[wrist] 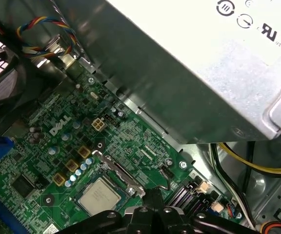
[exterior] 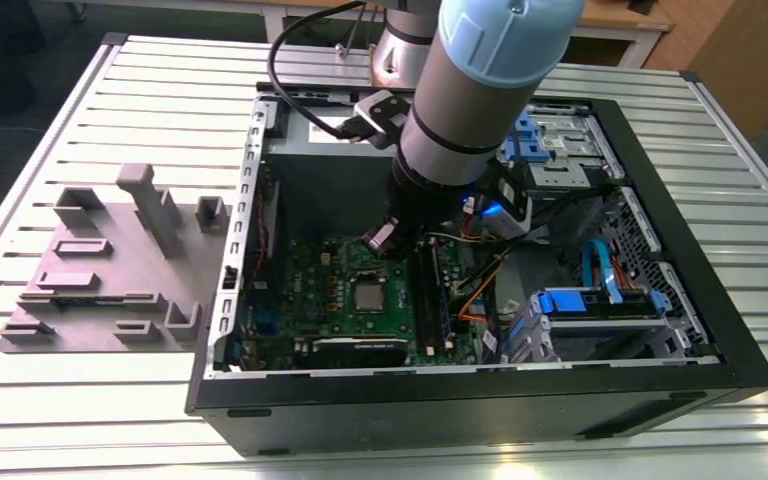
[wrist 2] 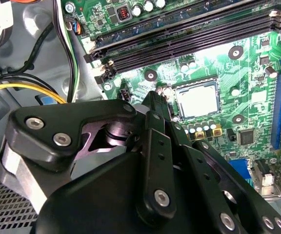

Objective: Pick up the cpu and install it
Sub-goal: 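Close the cpu cover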

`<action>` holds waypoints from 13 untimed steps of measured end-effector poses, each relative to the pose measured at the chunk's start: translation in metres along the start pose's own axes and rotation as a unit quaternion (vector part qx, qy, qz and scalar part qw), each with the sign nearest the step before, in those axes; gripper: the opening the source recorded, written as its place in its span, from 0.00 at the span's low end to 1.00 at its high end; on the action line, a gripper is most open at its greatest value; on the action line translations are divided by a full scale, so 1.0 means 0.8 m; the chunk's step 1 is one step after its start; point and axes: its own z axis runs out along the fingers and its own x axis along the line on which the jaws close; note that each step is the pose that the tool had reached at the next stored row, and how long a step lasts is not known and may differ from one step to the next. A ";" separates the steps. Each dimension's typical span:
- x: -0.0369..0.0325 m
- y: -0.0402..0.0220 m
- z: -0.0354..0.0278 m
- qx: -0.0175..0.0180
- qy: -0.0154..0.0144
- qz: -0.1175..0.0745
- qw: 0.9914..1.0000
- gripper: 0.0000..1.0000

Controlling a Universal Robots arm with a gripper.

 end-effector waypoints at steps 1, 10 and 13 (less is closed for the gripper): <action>-0.0001 -0.0001 0.0000 0.000 0.000 -0.003 1.000 0.10; -0.0011 -0.0014 -0.0002 0.000 0.003 -0.021 1.000 0.10; -0.0011 -0.0015 -0.0002 0.000 0.003 -0.021 1.000 0.10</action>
